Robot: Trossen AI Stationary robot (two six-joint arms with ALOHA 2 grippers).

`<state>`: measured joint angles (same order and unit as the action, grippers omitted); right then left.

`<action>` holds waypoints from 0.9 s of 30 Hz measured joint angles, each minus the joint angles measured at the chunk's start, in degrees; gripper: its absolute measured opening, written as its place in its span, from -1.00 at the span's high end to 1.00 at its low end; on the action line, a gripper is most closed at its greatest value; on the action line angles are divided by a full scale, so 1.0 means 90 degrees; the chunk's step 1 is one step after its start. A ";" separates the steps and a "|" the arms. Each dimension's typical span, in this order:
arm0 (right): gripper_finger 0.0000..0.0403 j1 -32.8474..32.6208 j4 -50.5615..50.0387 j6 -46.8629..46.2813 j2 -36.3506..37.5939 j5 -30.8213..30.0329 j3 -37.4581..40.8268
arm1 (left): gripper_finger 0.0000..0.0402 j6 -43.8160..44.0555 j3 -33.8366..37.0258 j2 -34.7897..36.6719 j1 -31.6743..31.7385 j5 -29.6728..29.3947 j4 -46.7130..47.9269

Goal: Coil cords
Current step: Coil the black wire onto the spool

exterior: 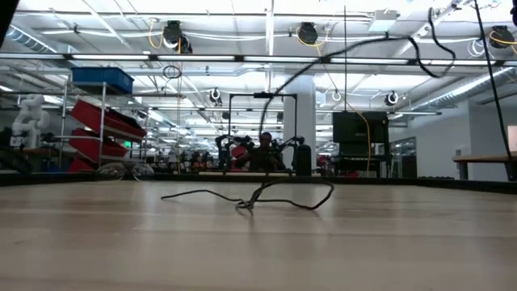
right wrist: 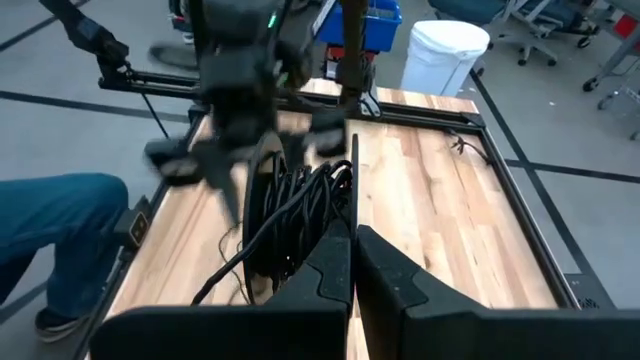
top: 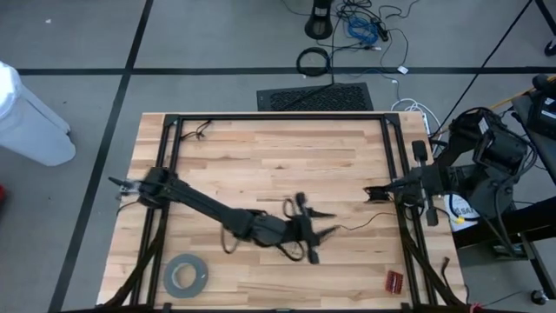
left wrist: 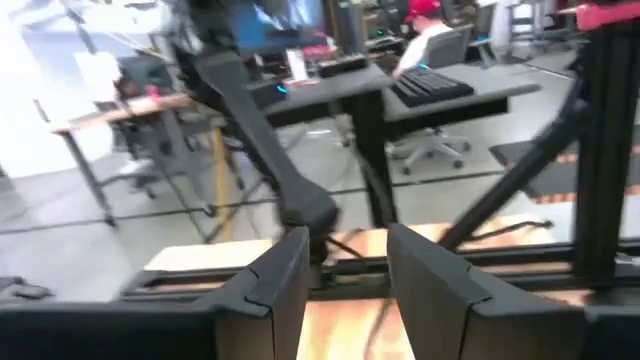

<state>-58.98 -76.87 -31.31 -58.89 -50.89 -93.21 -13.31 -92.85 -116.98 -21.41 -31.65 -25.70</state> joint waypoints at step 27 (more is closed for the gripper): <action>1.00 0.0469 0.0082 0.0019 -0.1083 -0.1502 0.0000 | 0.29 -0.0445 0.4040 0.4153 -0.0028 0.0021 -0.1672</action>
<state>-54.76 -76.14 -31.13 -68.63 -64.41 -93.21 -17.32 -56.49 -79.60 -21.66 -31.46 -40.75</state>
